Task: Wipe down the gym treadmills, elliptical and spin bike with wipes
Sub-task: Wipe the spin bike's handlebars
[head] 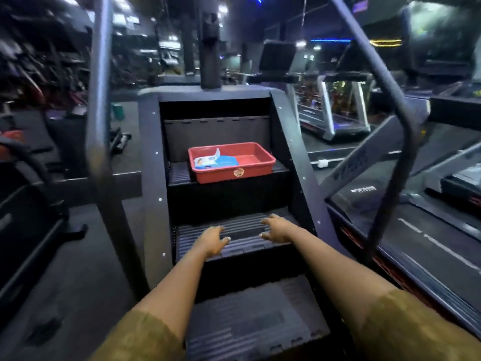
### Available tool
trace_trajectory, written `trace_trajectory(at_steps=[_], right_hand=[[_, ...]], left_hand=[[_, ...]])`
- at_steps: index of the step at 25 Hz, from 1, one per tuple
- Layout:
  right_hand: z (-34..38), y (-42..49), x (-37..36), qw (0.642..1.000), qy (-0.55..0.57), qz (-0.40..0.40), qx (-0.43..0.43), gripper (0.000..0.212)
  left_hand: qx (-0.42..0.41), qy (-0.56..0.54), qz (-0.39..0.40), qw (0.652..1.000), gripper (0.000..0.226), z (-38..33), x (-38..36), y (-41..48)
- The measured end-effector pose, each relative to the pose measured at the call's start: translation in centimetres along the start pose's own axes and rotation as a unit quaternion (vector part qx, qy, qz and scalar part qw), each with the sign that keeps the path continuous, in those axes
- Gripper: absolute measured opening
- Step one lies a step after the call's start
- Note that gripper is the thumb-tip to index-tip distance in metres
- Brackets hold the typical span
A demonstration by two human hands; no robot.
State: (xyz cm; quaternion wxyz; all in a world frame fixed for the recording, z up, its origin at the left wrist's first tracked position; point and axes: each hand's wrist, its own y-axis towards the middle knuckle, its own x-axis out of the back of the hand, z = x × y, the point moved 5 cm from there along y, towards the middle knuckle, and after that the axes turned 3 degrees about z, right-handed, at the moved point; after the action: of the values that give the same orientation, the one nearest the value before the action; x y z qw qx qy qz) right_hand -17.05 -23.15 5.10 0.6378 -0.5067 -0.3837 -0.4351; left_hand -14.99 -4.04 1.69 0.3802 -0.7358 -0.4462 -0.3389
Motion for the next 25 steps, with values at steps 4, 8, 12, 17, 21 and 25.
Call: trace_trajectory(at_steps=[4,8,12,17,21,25], right_hand=[[-0.4,9.2,4.0,1.000,-0.002,-0.013,0.028,0.060],[-0.6,18.8,8.9,0.998,-0.004,-0.035,0.046,0.056],[-0.4,26.2,14.2,0.987,0.057,-0.120,0.092,0.043],[-0.5,33.7,17.1,0.952,0.259,-0.157,0.049,0.032],[0.3,39.1,15.2,0.898,0.431,-0.087,-0.012,0.027],[2.7,43.5,13.5,0.931,0.353,-0.089,0.013,0.041]], left_hand=[[0.015,0.006,-0.058,0.998,0.055,0.3,4.6,8.1],[-0.008,-0.004,-0.113,0.994,0.053,0.4,9.2,16.5],[-0.041,-0.011,-0.169,0.985,0.052,0.5,13.5,23.6],[-0.022,-0.013,-0.223,0.975,0.051,2.0,16.9,28.4],[0.015,-0.033,-0.244,0.969,0.049,4.4,18.3,29.9],[0.042,-0.020,-0.280,0.959,0.047,6.8,19.0,30.9]])
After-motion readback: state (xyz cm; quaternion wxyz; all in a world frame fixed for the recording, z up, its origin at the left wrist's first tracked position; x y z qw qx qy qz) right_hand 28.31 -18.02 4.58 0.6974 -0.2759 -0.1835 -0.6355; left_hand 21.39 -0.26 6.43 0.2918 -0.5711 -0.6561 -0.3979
